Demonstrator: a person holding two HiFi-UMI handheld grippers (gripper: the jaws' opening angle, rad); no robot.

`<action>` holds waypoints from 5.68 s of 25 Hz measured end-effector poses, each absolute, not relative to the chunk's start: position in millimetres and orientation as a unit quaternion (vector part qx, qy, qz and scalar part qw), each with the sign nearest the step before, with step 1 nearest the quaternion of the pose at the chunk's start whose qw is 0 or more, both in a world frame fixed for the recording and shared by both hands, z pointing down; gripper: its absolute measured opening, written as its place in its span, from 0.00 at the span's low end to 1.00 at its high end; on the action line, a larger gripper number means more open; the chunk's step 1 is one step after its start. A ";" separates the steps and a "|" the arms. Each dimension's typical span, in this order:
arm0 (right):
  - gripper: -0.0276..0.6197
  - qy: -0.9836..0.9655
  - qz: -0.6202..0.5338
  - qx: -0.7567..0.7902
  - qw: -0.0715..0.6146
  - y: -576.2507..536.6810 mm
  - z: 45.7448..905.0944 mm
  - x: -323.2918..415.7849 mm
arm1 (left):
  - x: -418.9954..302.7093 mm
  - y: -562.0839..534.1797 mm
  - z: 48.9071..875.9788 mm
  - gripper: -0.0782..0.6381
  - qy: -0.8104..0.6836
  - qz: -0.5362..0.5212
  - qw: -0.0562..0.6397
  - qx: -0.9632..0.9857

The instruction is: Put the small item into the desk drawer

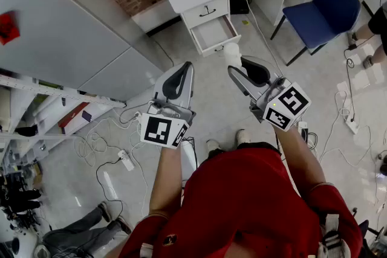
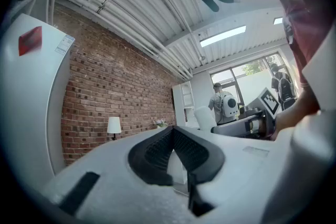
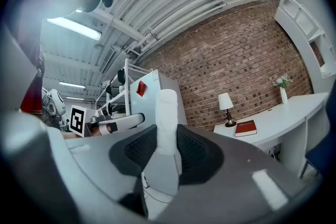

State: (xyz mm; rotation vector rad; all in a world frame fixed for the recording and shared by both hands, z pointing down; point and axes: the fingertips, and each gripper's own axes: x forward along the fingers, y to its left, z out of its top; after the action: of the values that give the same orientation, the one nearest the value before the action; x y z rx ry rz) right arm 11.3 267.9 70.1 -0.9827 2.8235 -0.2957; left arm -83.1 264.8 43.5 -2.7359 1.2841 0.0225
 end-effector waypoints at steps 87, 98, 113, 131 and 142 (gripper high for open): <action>0.25 0.922 -0.159 -0.213 -0.282 -227.7 591.0 -7.6 | -90.3 -210.3 446.6 0.12 0.524 -0.064 -0.017 -0.849; 0.25 0.912 -0.125 -0.185 -0.345 -238.5 657.2 -15.9 | -95.7 -210.9 505.9 0.12 0.510 -0.051 0.007 -0.859; 0.25 0.886 -0.106 -0.132 -0.432 -252.5 718.5 -35.9 | -104.0 -231.7 561.4 0.12 0.501 -0.037 0.005 -0.864; 0.25 0.854 -0.096 -0.178 -0.479 -294.9 800.6 -45.4 | -113.1 -241.9 605.9 0.12 0.511 -0.028 0.058 -0.857; 0.25 0.840 -0.093 -0.190 -0.499 -305.1 835.1 -57.5 | -122.0 -245.8 628.0 0.12 0.503 -0.028 0.065 -0.861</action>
State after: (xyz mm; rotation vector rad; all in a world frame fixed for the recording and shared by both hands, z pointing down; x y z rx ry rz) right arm -57.5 -305.1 835.1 -0.9173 4.0596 -0.4497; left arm -122.0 -245.8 628.0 -2.5985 1.5178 -0.0851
